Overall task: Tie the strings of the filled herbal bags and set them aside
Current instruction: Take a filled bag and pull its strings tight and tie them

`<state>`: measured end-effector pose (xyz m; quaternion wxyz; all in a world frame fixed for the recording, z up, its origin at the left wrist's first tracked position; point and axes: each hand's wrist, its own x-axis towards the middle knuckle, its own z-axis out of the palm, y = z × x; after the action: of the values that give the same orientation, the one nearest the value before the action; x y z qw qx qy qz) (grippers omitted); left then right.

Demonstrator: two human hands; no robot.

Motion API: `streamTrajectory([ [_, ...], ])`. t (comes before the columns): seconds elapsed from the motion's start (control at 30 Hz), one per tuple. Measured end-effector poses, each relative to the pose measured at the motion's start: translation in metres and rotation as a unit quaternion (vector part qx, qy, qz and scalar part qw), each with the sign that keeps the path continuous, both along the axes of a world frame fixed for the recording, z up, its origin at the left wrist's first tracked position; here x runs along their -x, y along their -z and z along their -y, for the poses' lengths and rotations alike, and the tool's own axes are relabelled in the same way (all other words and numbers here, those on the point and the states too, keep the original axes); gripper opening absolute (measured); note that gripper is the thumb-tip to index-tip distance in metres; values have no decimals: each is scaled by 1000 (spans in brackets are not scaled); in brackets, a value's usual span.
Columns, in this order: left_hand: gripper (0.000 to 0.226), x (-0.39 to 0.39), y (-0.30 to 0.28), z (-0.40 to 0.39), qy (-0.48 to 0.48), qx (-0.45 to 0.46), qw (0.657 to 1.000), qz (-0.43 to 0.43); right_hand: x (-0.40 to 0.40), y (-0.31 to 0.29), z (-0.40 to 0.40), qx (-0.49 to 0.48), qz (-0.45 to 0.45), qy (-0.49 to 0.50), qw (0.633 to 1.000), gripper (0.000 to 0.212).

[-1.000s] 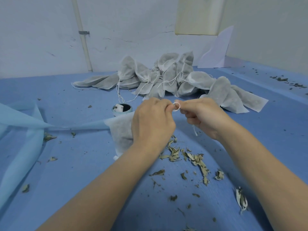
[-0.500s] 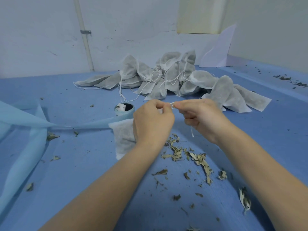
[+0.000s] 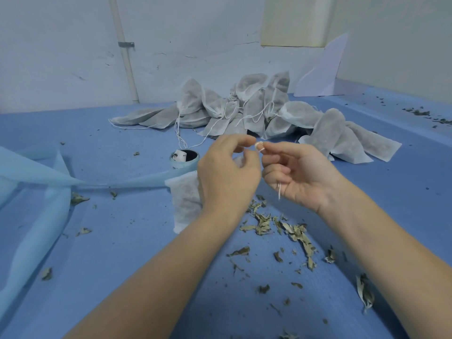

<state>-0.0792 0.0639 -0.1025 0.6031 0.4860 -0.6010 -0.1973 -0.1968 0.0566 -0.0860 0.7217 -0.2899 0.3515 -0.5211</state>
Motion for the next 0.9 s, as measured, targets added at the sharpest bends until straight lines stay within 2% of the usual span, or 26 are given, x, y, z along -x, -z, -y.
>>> streamTrajectory([
  [0.07, 9, 1, -1, 0, -8, 14, 1000, 11, 1, -2, -1, 7, -15, 13, 1000, 14],
  [0.17, 6, -1, -3, 3, -27, 28, 999, 37, 0, -2, -1, 25, -67, 52, 996, 2],
  [0.2, 8, -2, -3, 5, -33, 27, 998, 55, -1, -2, -1, 38, -97, 69, 992, 6],
  [0.33, 17, -6, 2, 9, -81, 75, 973, 204, -3, 2, -1, 127, -228, 141, 955, 11],
  [0.4, 17, -6, 1, 9, -83, 96, 966, 225, -2, 3, -2, 157, -257, 151, 942, 15],
  [0.47, 13, -4, -1, 10, -63, 83, 972, 210, -2, 5, -1, 174, -261, 160, 936, 12],
  [0.53, 9, -2, -3, 10, -41, 52, 986, 152, -2, 6, -1, 186, -251, 176, 934, 8],
  [0.6, 9, -1, -7, 11, -17, 0, 996, 93, -3, 8, 0, 204, -236, 185, 932, 3],
  [0.7, 12, -1, -14, 11, 15, -81, 995, 50, -8, 11, 1, 225, -226, 169, 932, 9],
  [0.8, 10, -3, -18, 10, 23, -91, 993, 68, -18, 12, 2, 233, -186, 141, 944, 10],
  [0.9, 10, -3, -21, 11, 6, -74, 991, 113, -21, 13, 1, 252, -251, 180, 917, 11],
])
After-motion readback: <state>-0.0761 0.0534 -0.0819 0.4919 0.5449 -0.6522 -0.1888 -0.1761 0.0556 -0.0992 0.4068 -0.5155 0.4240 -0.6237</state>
